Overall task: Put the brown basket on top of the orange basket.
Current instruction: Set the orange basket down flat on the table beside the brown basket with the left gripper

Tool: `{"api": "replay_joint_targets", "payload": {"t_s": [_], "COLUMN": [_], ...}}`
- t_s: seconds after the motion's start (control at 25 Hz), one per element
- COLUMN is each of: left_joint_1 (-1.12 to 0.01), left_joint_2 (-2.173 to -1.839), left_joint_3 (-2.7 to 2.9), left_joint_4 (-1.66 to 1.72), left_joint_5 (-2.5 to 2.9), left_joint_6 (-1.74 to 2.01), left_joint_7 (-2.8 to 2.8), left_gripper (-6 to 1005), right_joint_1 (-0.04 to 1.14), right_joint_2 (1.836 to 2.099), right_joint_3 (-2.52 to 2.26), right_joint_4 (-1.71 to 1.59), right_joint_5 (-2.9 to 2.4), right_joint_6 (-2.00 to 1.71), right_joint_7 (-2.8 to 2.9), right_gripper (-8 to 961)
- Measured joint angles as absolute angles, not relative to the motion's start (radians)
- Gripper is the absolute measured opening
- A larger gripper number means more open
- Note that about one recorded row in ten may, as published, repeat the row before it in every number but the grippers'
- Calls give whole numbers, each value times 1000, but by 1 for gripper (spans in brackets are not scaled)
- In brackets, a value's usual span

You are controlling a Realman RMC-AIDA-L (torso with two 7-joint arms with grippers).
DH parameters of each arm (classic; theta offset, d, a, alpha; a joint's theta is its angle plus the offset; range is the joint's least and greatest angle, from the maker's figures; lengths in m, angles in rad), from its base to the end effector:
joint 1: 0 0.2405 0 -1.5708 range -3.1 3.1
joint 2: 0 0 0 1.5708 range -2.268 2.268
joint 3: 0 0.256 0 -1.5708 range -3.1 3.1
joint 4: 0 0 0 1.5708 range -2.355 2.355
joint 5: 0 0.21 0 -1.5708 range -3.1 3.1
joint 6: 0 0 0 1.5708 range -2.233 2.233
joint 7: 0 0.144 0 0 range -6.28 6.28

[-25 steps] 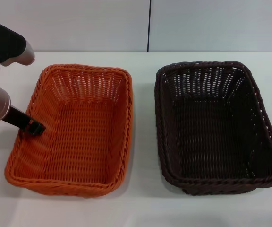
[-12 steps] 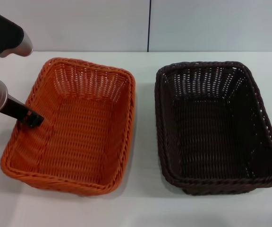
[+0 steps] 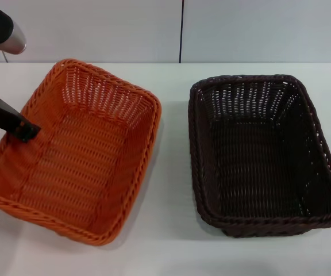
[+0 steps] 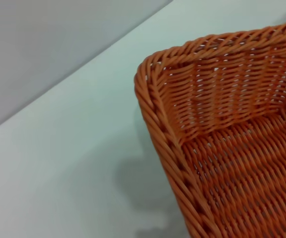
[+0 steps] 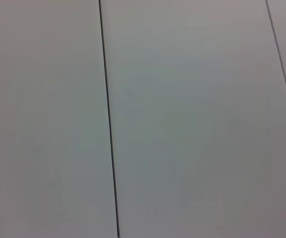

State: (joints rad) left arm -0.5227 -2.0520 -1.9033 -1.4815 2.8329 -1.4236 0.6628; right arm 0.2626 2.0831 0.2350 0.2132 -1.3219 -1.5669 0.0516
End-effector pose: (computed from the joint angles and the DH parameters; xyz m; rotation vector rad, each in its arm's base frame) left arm -0.2185 0.3801 0.0768 -2.2364 -0.7718 0.5019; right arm 0.3700 0.2424 0.0304 -1.1024 0.5187 0.7067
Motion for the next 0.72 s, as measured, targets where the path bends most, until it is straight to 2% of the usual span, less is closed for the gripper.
{"api": "replay_joint_targets", "payload": {"t_s": [0.36,0.72], "left_joint_1": [-527,-603], "left_joint_2": [-2049,-2049], "left_joint_3": [-1927,-2045], "left_joint_4": [-1515,-1535], "left_joint_5": [2826,2809], "left_joint_6": [-1445,-1499], "left_joint_7": [742,1001], "left_gripper": [219,186], "right_joint_1": [259,261], "right_joint_2": [2083,2083], "right_joint_3": [240,242], "right_joint_4": [213,213], "right_joint_5": [-1320,-1319], "right_joint_6": [-1568,-1562], "right_joint_7": [56,57], "right_gripper": [813,813]}}
